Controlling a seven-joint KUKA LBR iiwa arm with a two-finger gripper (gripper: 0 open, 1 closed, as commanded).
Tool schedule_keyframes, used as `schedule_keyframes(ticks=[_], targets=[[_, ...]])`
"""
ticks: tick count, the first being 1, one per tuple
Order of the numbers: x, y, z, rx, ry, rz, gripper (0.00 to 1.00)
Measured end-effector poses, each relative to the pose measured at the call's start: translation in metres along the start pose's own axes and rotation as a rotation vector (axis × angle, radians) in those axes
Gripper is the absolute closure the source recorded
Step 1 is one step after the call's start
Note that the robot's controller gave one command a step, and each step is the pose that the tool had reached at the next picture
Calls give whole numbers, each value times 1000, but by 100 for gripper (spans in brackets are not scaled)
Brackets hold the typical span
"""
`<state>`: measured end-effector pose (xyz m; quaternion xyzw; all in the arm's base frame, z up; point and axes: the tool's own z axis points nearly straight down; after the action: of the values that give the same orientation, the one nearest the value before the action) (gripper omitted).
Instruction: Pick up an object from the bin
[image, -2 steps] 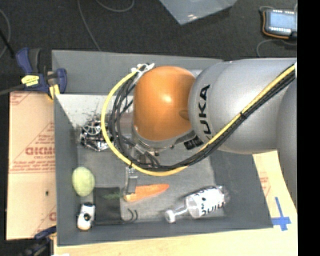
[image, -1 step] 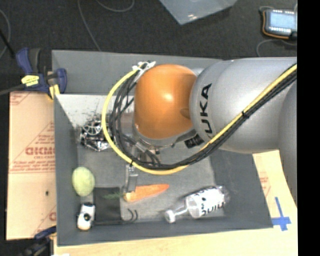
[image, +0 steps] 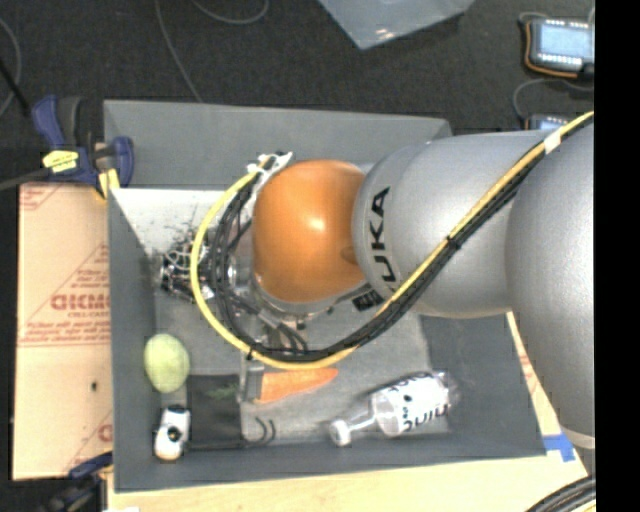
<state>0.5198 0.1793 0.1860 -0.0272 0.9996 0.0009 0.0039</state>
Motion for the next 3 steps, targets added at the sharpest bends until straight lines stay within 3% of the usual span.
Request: schedule_keyframes(ticks=[1, 2, 3], targets=[[-4, -49, 75, 0, 3, -74, 0], [28, -42, 97, -1, -1, 131, 0], [30, -57, 91, -1, 2, -47, 100]])
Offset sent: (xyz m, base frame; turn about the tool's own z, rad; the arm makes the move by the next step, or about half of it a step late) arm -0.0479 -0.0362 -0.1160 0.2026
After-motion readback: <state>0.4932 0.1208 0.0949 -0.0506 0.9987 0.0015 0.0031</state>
